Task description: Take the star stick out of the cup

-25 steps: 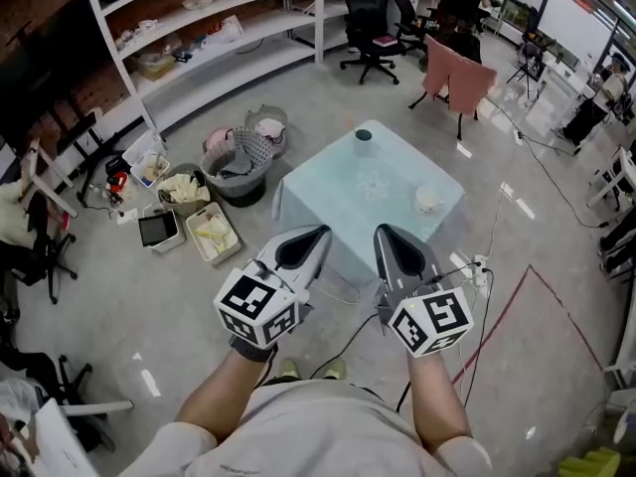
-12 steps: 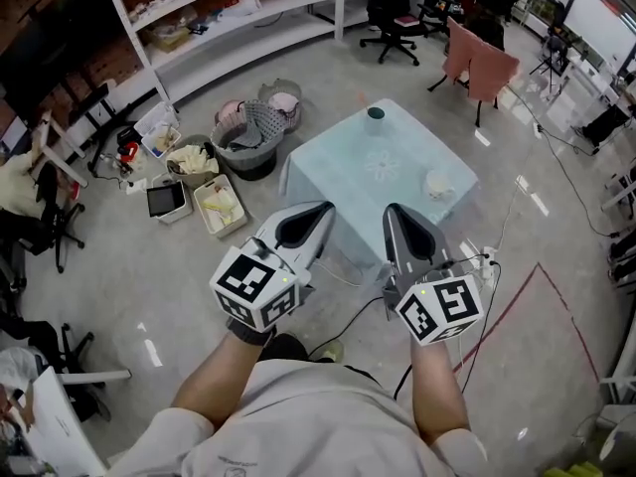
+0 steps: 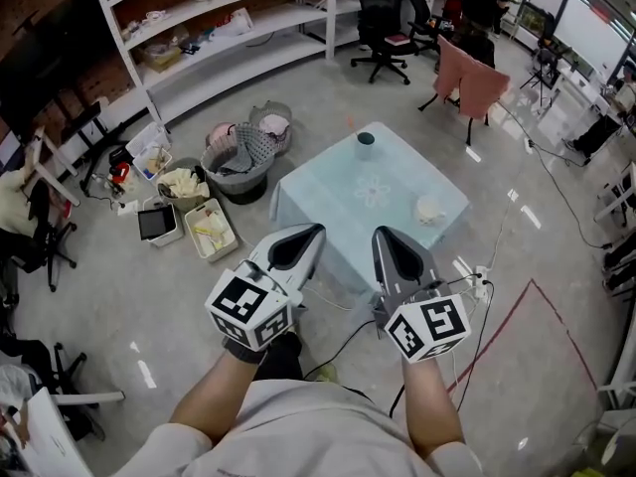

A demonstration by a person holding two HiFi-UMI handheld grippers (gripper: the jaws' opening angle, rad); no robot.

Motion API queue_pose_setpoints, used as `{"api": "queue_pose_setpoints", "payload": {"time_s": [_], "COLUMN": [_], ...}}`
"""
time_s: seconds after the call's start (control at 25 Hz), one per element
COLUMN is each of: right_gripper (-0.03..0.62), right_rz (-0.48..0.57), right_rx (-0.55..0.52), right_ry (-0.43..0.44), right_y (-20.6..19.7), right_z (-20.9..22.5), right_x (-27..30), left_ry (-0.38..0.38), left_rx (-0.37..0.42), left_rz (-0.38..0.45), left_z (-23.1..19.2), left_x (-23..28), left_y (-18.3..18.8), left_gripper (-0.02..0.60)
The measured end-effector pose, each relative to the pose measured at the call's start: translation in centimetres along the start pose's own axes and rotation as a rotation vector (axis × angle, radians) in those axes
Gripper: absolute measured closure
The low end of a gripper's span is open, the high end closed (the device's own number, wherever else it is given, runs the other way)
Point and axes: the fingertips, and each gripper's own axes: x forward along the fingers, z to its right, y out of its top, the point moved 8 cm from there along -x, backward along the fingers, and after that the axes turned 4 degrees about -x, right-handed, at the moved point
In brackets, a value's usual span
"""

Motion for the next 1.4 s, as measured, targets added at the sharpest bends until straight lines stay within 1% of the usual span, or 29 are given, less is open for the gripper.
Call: {"api": "queue_pose_setpoints", "payload": {"time_s": [0.16,0.36,0.76,1.04,1.16,1.4], "right_gripper": [0.582,0.582,0.582,0.582,0.582,0.580], "right_rz": [-0.015,-0.025,-0.047,-0.078,-0.100,-0.122], "right_rx": [-0.017,-0.028,-0.034,-0.044,-0.049,-0.060], "right_ry": [-0.011,-0.040,-0.109,-0.174,-0.190,-0.217], "right_y": [-0.1,-0.6,-1.9,-3.1,-3.9,-5.4], "right_z": [0.3,1.5,3.3,4.2,4.5,6.1], "right_x": [2.4,6.6,17.8,23.4,24.8,27.0], "left_ry": [-0.016,-0.042,-0.104,-0.166,-0.177,-0.188], "left_rx": [-0.005,-0.002,0.015,0.011,-0.003,-0.020], "left_rz": [0.004,0.003,-0.013,-0.033,-0.033,-0.041], "left_z": [-2.3,-6.3,-17.2,-23.0,-24.8,-26.6], "left_x": [1.4,4.0,9.6,13.2,14.3,16.5], "left_y": [0.1,0.3,1.9,2.0,1.8,0.9], "left_gripper": [0.575,0.575,0.575,0.575,0.575,0.575]}}
